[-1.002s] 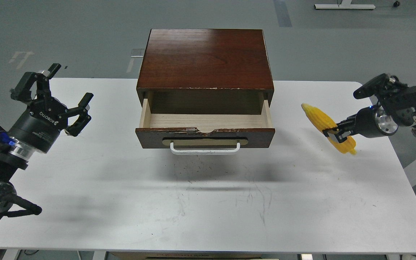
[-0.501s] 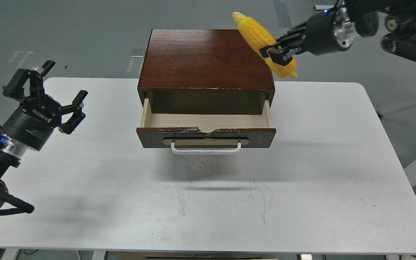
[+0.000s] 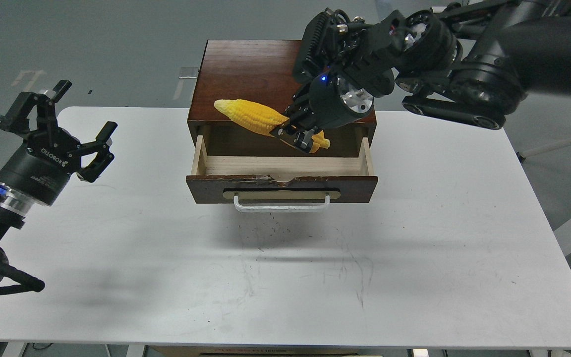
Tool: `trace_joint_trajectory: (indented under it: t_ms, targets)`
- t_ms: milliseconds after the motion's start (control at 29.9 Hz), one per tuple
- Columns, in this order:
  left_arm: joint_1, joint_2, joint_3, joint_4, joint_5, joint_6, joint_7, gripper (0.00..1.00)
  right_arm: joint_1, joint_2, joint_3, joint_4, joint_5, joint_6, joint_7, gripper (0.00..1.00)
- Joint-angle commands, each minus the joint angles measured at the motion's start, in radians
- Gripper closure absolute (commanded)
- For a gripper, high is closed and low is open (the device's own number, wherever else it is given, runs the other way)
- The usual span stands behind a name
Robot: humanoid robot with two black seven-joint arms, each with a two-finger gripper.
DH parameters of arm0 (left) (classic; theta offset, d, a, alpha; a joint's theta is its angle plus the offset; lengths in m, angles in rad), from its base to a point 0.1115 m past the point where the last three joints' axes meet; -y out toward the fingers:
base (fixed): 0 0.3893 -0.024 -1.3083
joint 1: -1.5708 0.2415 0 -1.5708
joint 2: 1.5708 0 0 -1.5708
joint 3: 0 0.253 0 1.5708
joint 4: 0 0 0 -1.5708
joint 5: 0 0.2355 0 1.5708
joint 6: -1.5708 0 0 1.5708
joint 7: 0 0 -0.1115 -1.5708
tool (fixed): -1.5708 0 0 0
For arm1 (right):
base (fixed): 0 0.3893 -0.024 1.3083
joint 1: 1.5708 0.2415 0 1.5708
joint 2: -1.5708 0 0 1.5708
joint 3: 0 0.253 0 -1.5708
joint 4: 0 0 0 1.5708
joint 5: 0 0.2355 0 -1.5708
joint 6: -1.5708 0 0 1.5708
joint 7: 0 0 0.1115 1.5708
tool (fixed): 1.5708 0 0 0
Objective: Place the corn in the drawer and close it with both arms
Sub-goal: 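Lift the corn with the right gripper and carry it over the drawer, then lower the corn into the open drawer and open the right gripper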
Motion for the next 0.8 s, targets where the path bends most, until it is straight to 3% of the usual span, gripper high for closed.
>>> trace_joint_trajectory:
  t_ms: [0,234,501,568,668,768]
  targets:
    - [0.001,0.0,0.0,0.0,0.0,0.0,0.0,0.0,0.001,0.032,-0.024,-0.003,0.0,-0.005,0.0,0.94]
    - [0.001,0.001,-0.001,0.0,0.0,0.0,0.0,0.0,-0.01,0.053,-0.039,-0.01,0.001,-0.005,0.0,0.85]
    - [0.001,0.004,-0.001,0.0,-0.001,0.0,0.0,0.0,-0.024,0.053,-0.053,-0.01,0.005,-0.005,0.0,0.59]
    - [0.003,0.004,0.0,0.0,-0.001,0.0,0.0,0.0,-0.025,0.053,-0.053,-0.01,0.005,-0.008,0.0,0.39]
    - [0.003,0.004,-0.001,-0.002,-0.001,-0.001,0.0,0.0,-0.025,0.052,-0.052,-0.008,0.008,-0.008,0.0,0.26]
    - [0.003,0.006,0.0,0.0,-0.001,-0.001,0.0,0.0,-0.025,0.052,-0.05,-0.008,0.011,-0.008,0.0,0.23]
